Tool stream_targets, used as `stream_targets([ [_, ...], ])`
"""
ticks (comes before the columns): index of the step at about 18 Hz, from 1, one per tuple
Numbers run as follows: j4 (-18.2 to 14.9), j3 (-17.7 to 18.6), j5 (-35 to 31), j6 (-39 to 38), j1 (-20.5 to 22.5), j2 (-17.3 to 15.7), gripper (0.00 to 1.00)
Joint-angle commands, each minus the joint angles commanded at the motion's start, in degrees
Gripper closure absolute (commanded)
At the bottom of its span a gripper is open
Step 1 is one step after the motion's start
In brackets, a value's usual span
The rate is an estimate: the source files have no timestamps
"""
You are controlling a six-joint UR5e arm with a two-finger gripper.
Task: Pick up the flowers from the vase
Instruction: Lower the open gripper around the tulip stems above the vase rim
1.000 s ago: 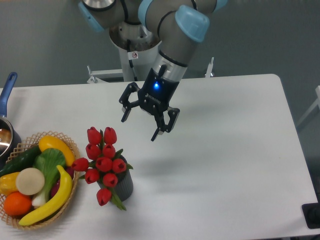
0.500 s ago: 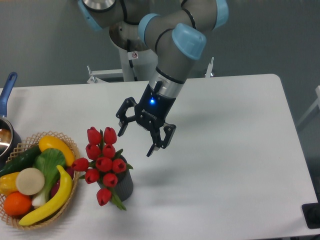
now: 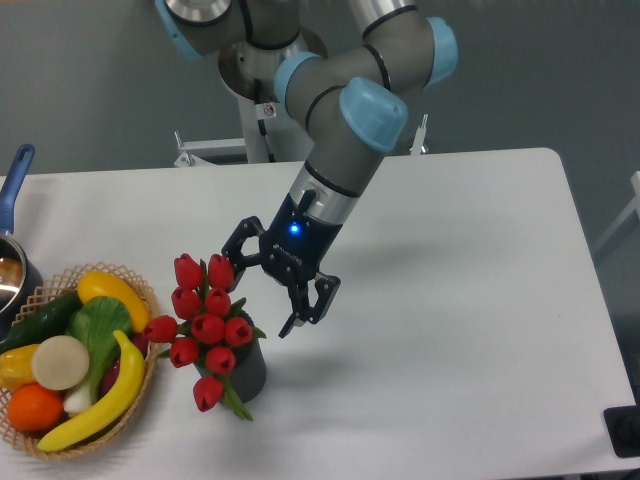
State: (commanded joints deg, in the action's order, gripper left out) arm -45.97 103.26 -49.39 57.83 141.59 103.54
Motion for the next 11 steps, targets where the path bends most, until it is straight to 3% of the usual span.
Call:
stream_targets([
  [4,0.00,2.03,-0.18,2.55,-0.70,-0.97,0.00],
  [11,0.09,1.85,0.70,2.55,-1.58,-0.27,0.00],
])
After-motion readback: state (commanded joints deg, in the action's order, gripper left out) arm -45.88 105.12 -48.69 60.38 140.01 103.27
